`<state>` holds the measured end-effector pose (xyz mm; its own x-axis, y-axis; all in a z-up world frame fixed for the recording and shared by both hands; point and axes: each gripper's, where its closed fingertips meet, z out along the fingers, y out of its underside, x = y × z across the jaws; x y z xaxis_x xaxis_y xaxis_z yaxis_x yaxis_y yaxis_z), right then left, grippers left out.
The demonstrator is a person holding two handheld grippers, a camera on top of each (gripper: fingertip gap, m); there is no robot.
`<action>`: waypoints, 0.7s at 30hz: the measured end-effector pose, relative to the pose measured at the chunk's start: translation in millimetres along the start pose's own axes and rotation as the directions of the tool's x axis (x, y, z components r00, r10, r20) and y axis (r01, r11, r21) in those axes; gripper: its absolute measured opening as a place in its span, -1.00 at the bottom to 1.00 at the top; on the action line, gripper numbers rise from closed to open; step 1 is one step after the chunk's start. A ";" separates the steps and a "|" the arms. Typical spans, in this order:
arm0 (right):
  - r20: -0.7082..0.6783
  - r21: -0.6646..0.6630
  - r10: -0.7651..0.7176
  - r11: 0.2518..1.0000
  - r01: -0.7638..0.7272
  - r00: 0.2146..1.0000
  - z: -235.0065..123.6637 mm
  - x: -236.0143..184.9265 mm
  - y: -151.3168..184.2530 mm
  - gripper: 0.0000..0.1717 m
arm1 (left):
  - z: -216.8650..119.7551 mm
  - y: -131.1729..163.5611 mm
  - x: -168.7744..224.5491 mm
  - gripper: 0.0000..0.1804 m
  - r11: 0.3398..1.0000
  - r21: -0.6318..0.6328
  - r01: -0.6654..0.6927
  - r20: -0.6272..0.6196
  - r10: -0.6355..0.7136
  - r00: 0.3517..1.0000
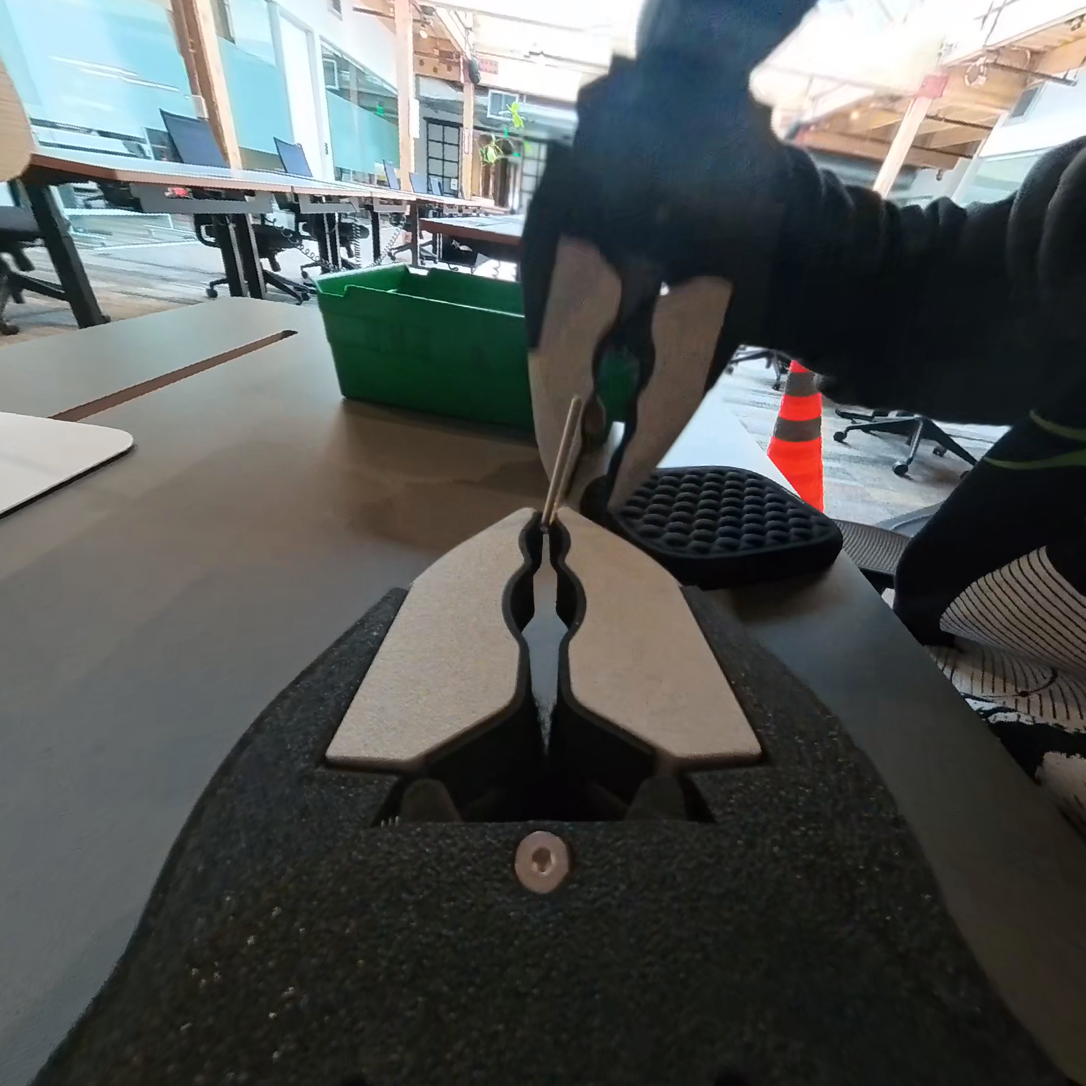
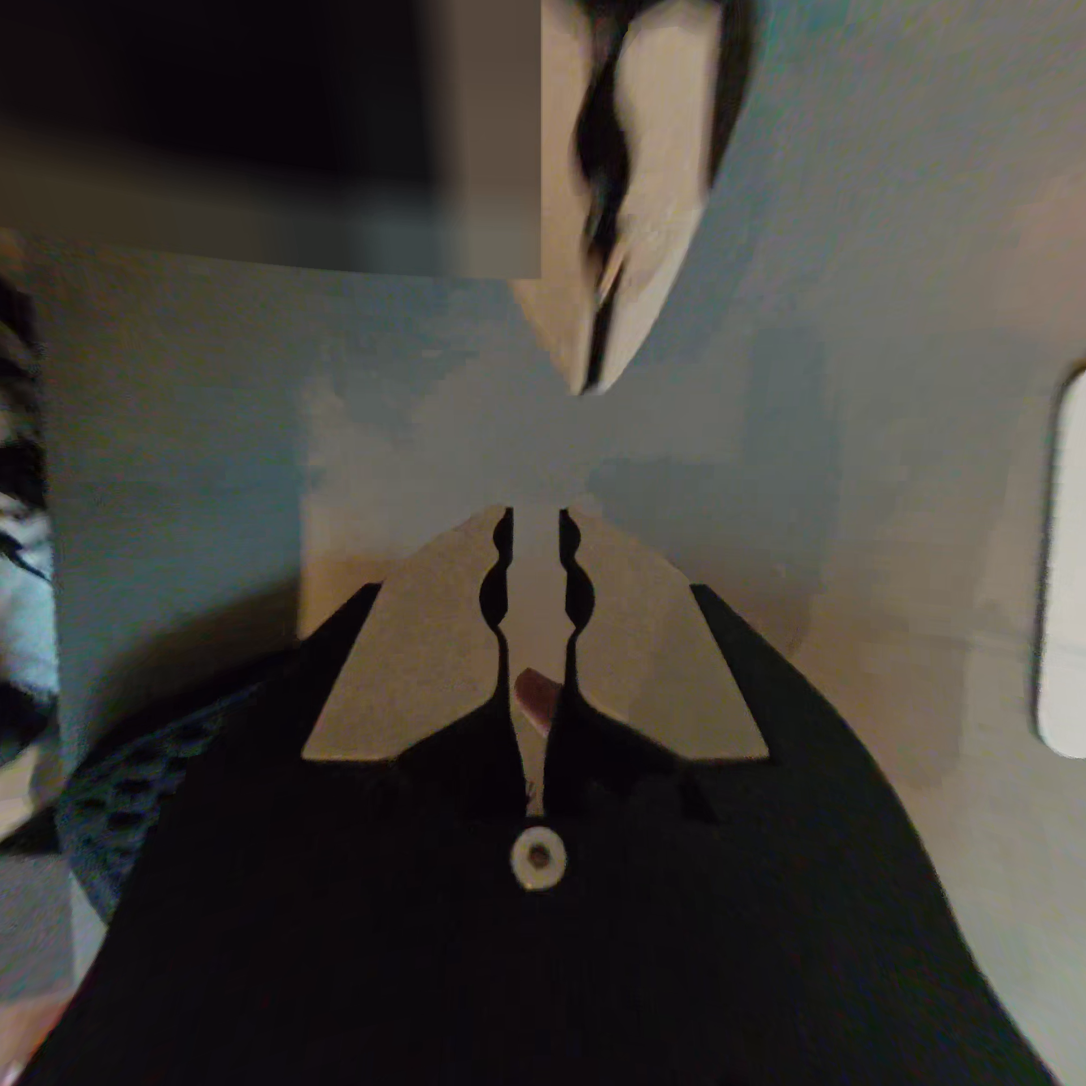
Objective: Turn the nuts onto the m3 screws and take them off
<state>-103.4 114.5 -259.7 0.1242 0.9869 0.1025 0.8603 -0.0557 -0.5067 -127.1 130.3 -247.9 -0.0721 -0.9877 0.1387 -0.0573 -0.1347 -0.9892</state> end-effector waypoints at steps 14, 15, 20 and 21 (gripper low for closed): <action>-0.029 0.038 -0.100 0.994 0.101 0.995 -1.6 12.0 -65.6 -0.92 | 3.5 3.2 4.9 -0.99 0.999 -0.022 -0.024 -0.012 0.024 1.000; -0.033 0.031 -0.100 0.994 0.101 0.994 -1.5 13.1 -64.7 -0.96 | 3.6 2.9 5.0 -0.99 0.999 -0.020 -0.025 -0.011 0.025 1.000; -0.006 0.022 -0.093 0.995 0.094 0.996 -2.4 10.6 -63.8 -0.98 | 4.4 2.1 6.4 -0.98 0.999 -0.019 -0.047 -0.009 0.047 0.999; 0.001 0.021 -0.088 0.996 0.088 0.996 -2.4 10.2 -63.6 -0.99 | 4.9 2.9 6.8 -0.96 0.998 -0.026 -0.059 -0.007 0.059 0.998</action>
<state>-155.6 127.7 -224.4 0.0471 0.9882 0.1459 0.8575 0.0349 -0.5133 -122.9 122.8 -250.1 -0.0820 -0.9933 0.0809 -0.0791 -0.0744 -0.9941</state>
